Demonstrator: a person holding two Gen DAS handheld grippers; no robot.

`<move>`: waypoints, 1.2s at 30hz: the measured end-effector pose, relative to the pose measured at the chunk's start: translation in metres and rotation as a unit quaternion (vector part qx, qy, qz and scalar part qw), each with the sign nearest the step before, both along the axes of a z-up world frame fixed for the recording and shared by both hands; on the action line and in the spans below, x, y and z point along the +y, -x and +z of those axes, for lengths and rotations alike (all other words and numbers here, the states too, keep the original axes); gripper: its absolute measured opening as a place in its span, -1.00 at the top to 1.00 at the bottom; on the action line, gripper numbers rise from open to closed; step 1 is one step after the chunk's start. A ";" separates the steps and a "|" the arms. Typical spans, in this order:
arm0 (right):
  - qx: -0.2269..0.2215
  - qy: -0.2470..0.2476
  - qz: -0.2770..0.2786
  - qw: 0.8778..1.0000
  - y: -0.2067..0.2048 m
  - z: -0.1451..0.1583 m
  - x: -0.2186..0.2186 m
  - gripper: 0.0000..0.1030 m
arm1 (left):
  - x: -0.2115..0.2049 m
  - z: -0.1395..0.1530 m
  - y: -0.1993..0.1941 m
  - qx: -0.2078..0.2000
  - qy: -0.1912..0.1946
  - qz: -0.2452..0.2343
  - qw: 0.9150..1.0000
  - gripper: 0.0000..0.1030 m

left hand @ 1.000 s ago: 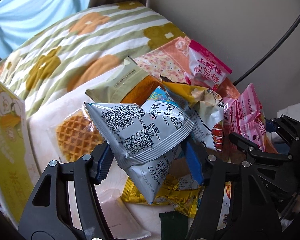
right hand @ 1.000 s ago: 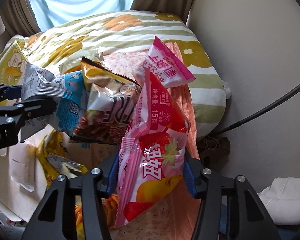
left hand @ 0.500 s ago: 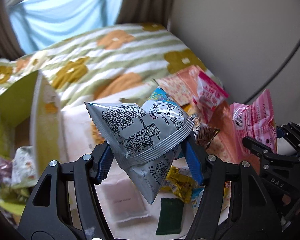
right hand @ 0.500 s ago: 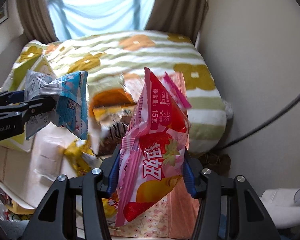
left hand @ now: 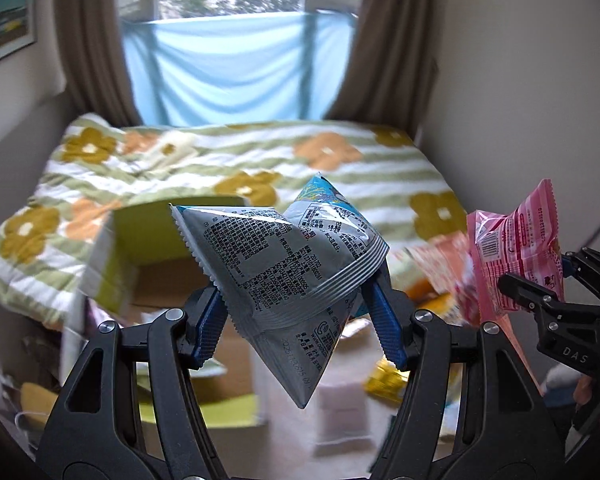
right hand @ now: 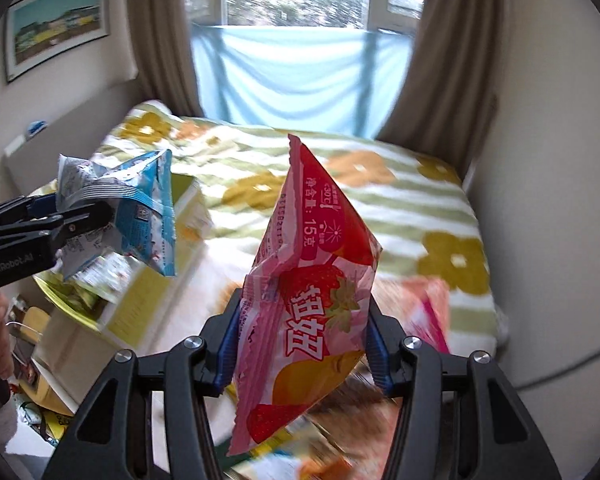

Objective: Organize snacks
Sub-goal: 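Carry both packets over the box with both tools, then release the white packet from the left tool while the right drops the pink bag into the box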

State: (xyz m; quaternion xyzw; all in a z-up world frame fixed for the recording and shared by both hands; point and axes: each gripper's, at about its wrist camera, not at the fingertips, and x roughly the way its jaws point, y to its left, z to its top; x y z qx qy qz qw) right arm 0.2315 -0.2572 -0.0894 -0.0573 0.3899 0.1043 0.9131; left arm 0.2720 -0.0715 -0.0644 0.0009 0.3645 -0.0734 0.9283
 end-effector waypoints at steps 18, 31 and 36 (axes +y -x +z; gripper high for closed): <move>0.036 -0.035 0.040 0.998 -0.106 -0.014 0.195 0.04 | 0.196 -0.048 -0.131 0.079 0.006 0.030 0.996 -0.19; 0.106 -0.014 0.006 0.994 -0.137 -0.058 0.236 0.04 | 0.229 -0.118 -0.167 0.148 0.007 -0.005 0.989 -0.38; 0.112 -0.013 0.001 0.994 -0.140 -0.061 0.234 0.04 | 0.232 -0.112 -0.161 0.137 -0.001 0.006 0.991 -0.99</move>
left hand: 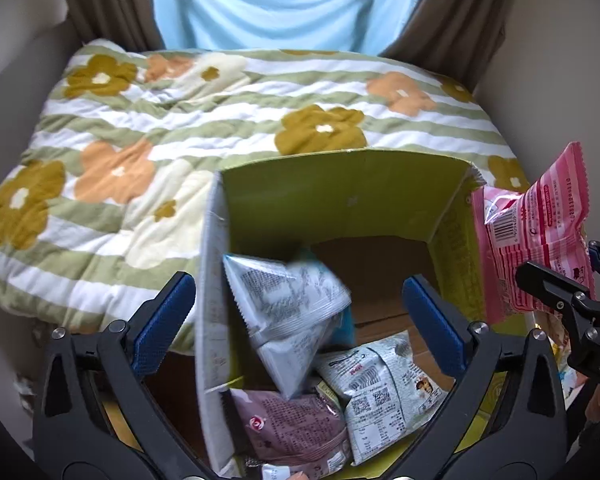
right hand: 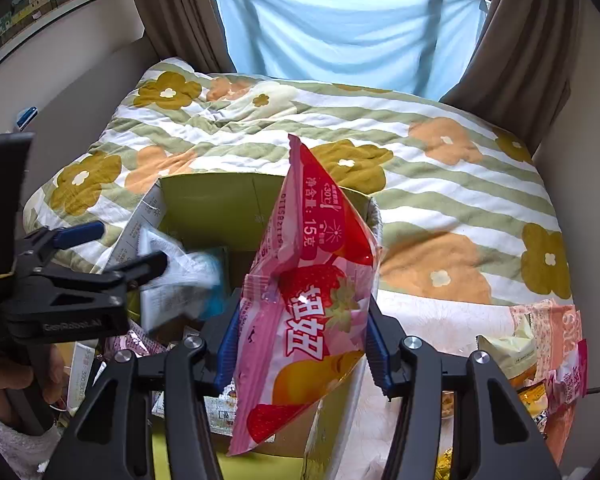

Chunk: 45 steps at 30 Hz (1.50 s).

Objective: Organize snacks
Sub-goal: 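Release the white packet from the left tool while the right drops the pink bag into the box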

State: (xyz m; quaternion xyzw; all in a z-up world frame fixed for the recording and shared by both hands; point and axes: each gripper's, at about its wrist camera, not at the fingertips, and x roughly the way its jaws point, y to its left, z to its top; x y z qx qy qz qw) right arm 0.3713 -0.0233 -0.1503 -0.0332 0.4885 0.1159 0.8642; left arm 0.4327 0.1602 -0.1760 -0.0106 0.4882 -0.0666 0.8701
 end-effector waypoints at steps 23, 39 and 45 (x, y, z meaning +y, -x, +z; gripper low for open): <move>-0.042 -0.029 0.016 0.999 0.011 0.006 0.014 -0.90 | 0.023 0.032 0.084 -0.023 0.001 0.052 0.998 -0.99; -0.058 -0.030 -0.013 0.998 0.071 0.024 -0.001 -0.90 | 0.014 0.038 0.117 -0.048 0.016 0.024 0.998 -0.99; -0.080 -0.043 -0.028 0.995 0.093 0.047 -0.022 -0.90 | 0.000 0.058 0.132 -0.074 0.016 0.016 0.997 -0.99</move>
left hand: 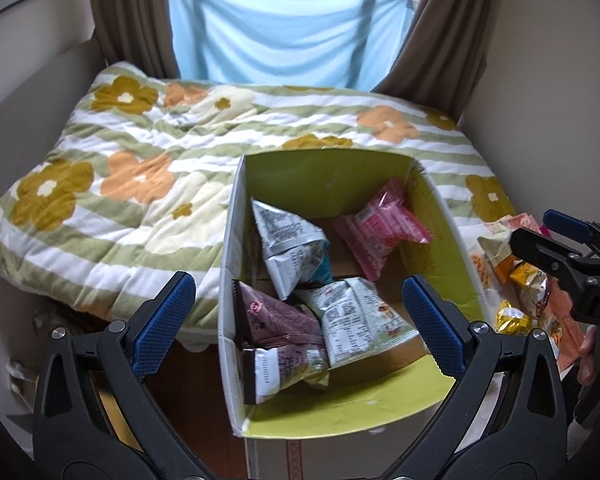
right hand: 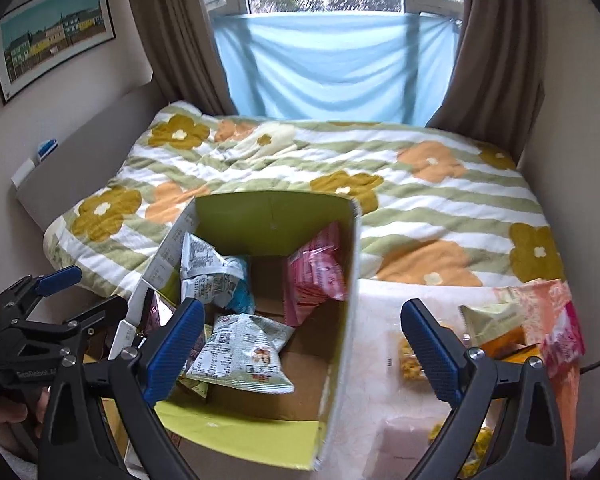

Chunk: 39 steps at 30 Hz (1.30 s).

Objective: Organize snacks
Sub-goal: 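Release the white packet from the left tool while the right drops the pink bag into the box, then move both tools back toward the remaining snacks on the table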

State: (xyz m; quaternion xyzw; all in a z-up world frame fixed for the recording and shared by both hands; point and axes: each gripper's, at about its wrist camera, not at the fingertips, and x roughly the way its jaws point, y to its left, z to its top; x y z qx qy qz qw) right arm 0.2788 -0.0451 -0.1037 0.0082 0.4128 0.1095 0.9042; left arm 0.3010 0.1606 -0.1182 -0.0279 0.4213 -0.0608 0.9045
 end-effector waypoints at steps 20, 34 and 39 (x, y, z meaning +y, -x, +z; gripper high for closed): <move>-0.035 -0.008 -0.079 0.996 0.125 0.035 -0.219 -0.90 | -0.181 0.012 0.101 -0.007 0.033 -0.018 0.999 -0.99; 0.104 -0.084 -0.093 0.987 0.152 -0.068 -0.300 -0.90 | -0.268 -0.066 0.140 0.074 0.007 -0.007 0.997 -0.99; 0.142 -0.112 -0.127 0.975 0.154 -0.112 -0.307 -0.90 | -0.286 -0.107 0.127 0.087 -0.011 -0.026 0.996 -0.99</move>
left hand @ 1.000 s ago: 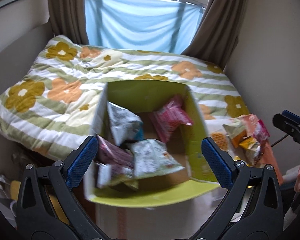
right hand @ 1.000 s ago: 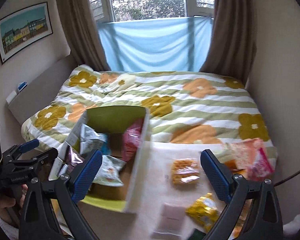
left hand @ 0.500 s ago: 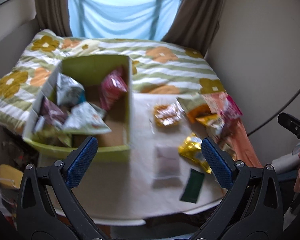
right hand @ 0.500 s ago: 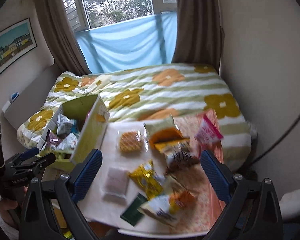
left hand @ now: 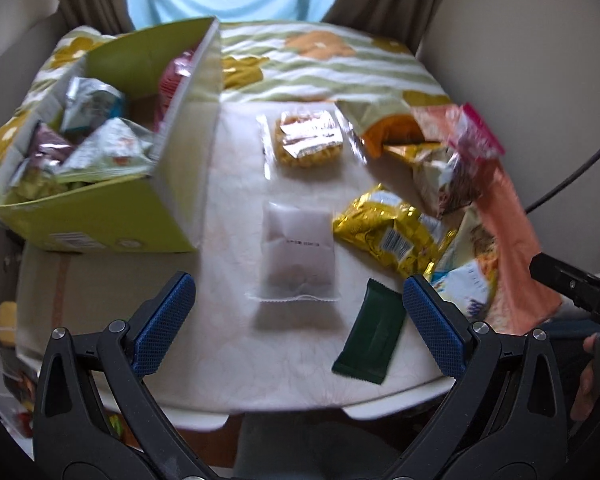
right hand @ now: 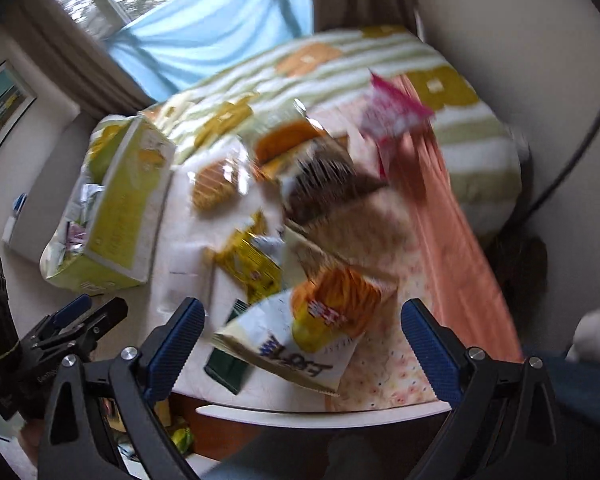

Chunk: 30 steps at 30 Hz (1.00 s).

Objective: Organize snacks
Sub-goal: 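Move both tools back toward the remaining snacks on the table, then grasp the white sachet with the left tool while the right grasps the orange fries bag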

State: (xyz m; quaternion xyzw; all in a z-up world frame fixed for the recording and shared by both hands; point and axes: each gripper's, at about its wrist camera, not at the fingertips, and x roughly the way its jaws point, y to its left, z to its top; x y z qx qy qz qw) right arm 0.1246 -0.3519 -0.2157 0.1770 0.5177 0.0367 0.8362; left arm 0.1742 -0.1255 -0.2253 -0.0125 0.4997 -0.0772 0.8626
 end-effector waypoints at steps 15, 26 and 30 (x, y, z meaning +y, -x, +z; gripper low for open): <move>0.041 -0.079 -0.081 0.993 -0.007 -0.076 -0.002 -0.90 | -0.021 -0.088 -0.053 0.037 -0.029 -0.038 0.998 -0.65; 0.051 -0.094 -0.086 0.991 -0.011 -0.086 -0.001 -0.90 | -0.026 -0.101 -0.055 0.051 -0.049 -0.057 0.996 -0.23; 0.058 -0.103 -0.086 0.989 -0.013 -0.089 -0.003 -0.90 | -0.024 -0.100 -0.051 0.050 -0.045 -0.056 0.996 -0.19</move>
